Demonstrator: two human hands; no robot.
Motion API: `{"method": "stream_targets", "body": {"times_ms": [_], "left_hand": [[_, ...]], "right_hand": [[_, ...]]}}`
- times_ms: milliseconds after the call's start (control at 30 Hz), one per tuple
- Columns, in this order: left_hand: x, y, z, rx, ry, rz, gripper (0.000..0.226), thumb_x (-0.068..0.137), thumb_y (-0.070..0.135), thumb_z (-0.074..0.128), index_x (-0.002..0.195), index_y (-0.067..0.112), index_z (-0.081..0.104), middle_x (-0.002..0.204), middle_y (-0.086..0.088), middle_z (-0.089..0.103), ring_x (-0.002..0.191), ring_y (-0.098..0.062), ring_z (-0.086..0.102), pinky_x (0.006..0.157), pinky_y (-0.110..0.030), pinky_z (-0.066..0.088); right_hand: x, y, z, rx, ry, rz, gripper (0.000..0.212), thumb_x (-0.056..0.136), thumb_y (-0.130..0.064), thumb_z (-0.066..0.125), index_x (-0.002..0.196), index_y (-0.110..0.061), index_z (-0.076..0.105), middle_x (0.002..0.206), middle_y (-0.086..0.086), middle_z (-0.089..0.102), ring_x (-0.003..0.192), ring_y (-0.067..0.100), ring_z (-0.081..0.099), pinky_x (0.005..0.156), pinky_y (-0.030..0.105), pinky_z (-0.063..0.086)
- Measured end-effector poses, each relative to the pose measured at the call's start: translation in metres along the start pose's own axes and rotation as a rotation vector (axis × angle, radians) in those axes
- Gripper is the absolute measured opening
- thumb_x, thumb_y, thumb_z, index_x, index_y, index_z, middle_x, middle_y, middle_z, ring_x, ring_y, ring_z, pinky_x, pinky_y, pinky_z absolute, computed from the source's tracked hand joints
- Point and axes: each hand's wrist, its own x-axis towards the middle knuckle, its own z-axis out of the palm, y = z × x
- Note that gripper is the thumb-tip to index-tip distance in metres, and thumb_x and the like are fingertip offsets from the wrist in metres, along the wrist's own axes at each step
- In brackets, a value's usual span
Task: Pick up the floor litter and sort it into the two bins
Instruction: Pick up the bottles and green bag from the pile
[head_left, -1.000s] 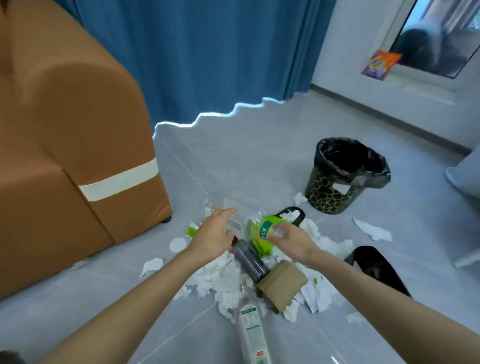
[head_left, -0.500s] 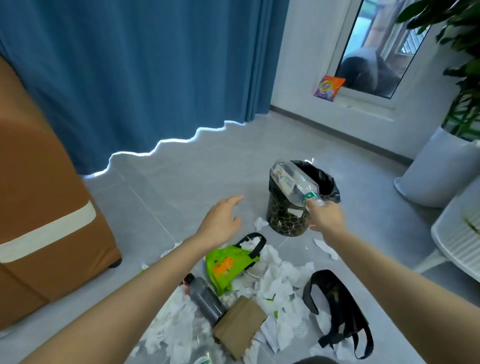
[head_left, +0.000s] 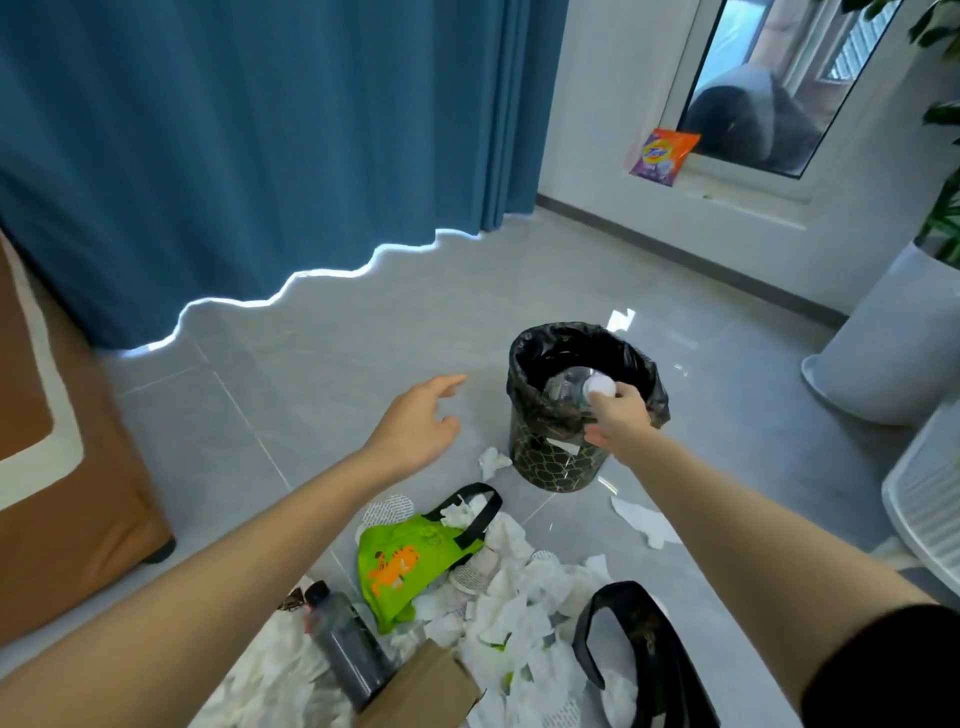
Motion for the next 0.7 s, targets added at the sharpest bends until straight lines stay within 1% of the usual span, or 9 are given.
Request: {"method": "stream_targets", "body": {"times_ms": [67, 133, 267, 333, 400, 467, 533, 633, 700], "left_hand": [[0.002, -0.001, 0.005, -0.016, -0.003, -0.024, 0.051, 0.091, 0.005, 0.05, 0.14, 0.017, 0.041, 0.138, -0.004, 0.049, 0.124, -0.024, 0.048, 0.097, -0.026, 0.038], [0.001, -0.005, 0.008, -0.022, -0.012, -0.043, 0.05, 0.091, 0.006, 0.051, 0.139, 0.018, 0.042, 0.137, -0.003, 0.05, 0.123, -0.023, 0.048, 0.097, -0.026, 0.039], [-0.003, -0.015, 0.004, -0.035, 0.004, -0.056, 0.046, 0.09, 0.003, 0.052, 0.134, 0.017, 0.047, 0.129, -0.004, 0.055, 0.112, -0.021, 0.054, 0.095, -0.026, 0.041], [-0.013, -0.025, 0.004, -0.052, 0.016, -0.079, 0.045, 0.089, 0.002, 0.052, 0.132, 0.016, 0.049, 0.123, -0.003, 0.057, 0.105, -0.02, 0.055, 0.092, -0.026, 0.042], [-0.027, -0.042, 0.007, -0.066, 0.018, -0.109, 0.044, 0.088, 0.0, 0.051, 0.13, 0.015, 0.051, 0.12, -0.003, 0.058, 0.103, -0.019, 0.056, 0.091, -0.026, 0.043], [-0.043, -0.061, 0.014, -0.062, 0.003, -0.147, 0.044, 0.088, -0.001, 0.051, 0.129, 0.015, 0.052, 0.119, -0.005, 0.059, 0.098, -0.018, 0.056, 0.087, -0.024, 0.043], [-0.062, -0.08, 0.024, -0.06, -0.024, -0.194, 0.043, 0.088, -0.002, 0.05, 0.128, 0.014, 0.052, 0.119, -0.006, 0.059, 0.094, -0.016, 0.055, 0.083, -0.022, 0.042], [-0.09, -0.104, 0.038, -0.056, -0.062, -0.248, 0.042, 0.089, -0.001, 0.05, 0.128, 0.014, 0.052, 0.117, -0.006, 0.06, 0.095, -0.015, 0.055, 0.084, -0.021, 0.043], [-0.108, -0.12, 0.048, -0.06, -0.087, -0.279, 0.042, 0.088, -0.001, 0.05, 0.128, 0.014, 0.052, 0.118, -0.007, 0.061, 0.094, -0.016, 0.056, 0.083, -0.021, 0.043]], "right_hand": [[0.004, 0.006, -0.001, 0.002, -0.035, -0.001, 0.049, 0.096, -0.014, 0.048, 0.143, -0.017, 0.033, 0.125, 0.015, 0.051, 0.09, 0.027, 0.06, 0.081, 0.035, 0.054], [0.004, 0.014, -0.002, -0.009, -0.068, -0.019, 0.046, 0.095, -0.013, 0.049, 0.14, -0.015, 0.038, 0.12, 0.015, 0.054, 0.095, 0.029, 0.061, 0.08, 0.034, 0.053], [-0.015, 0.032, 0.005, -0.08, -0.189, -0.089, 0.029, 0.094, -0.012, 0.05, 0.122, -0.012, 0.056, 0.107, 0.009, 0.061, 0.082, 0.021, 0.059, 0.067, 0.028, 0.05], [-0.032, 0.05, 0.015, -0.11, -0.289, -0.094, 0.022, 0.093, -0.012, 0.052, 0.114, -0.013, 0.059, 0.1, 0.008, 0.061, 0.072, 0.017, 0.057, 0.06, 0.024, 0.047], [-0.05, 0.072, 0.028, -0.168, -0.405, -0.083, 0.015, 0.093, -0.014, 0.053, 0.106, -0.014, 0.06, 0.095, 0.007, 0.059, 0.067, 0.014, 0.054, 0.058, 0.023, 0.044], [-0.065, 0.095, 0.04, -0.249, -0.5, -0.061, 0.011, 0.093, -0.013, 0.052, 0.1, -0.016, 0.06, 0.087, 0.006, 0.055, 0.066, 0.013, 0.051, 0.058, 0.024, 0.043], [-0.075, 0.12, 0.052, -0.353, -0.578, -0.047, 0.012, 0.092, -0.011, 0.051, 0.096, -0.018, 0.059, 0.084, 0.004, 0.052, 0.067, 0.014, 0.049, 0.057, 0.026, 0.041], [-0.087, 0.156, 0.062, -0.482, -0.723, -0.034, 0.019, 0.09, -0.008, 0.05, 0.098, -0.022, 0.061, 0.089, 0.003, 0.054, 0.07, 0.015, 0.046, 0.054, 0.024, 0.038], [-0.092, 0.175, 0.066, -0.52, -0.791, -0.026, 0.022, 0.09, -0.004, 0.051, 0.102, -0.018, 0.063, 0.092, 0.005, 0.053, 0.07, 0.015, 0.046, 0.053, 0.02, 0.037]]}}
